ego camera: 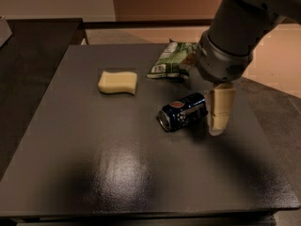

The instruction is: Place pepsi can upright

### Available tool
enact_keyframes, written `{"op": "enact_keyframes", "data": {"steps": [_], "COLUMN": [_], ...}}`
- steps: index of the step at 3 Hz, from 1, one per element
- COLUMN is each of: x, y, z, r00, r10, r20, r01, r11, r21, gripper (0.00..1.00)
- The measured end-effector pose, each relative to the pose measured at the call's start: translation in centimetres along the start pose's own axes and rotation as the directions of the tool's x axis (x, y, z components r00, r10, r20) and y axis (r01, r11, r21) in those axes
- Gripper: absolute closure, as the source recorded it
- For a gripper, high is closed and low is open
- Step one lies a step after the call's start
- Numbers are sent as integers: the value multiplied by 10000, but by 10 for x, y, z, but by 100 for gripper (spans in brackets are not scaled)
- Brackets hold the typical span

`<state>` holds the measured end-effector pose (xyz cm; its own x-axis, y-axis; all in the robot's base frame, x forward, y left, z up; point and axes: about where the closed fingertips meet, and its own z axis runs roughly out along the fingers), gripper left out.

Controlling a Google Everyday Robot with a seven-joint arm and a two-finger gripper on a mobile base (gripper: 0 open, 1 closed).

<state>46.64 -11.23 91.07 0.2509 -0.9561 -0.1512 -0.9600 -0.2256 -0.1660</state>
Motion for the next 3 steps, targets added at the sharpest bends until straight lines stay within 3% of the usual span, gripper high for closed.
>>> {"op": "enact_keyframes", "data": {"steps": [1,3], "x": [-11,-25], "y": [0,2], "z": [17,43], "r00": [9978,9904], "r10": [-642,-1335], "r20": [-180,-371], "r01": [637,1297], "r11": [9975,9874], "r21": [-300,-911], "gripper": [0,2]}}
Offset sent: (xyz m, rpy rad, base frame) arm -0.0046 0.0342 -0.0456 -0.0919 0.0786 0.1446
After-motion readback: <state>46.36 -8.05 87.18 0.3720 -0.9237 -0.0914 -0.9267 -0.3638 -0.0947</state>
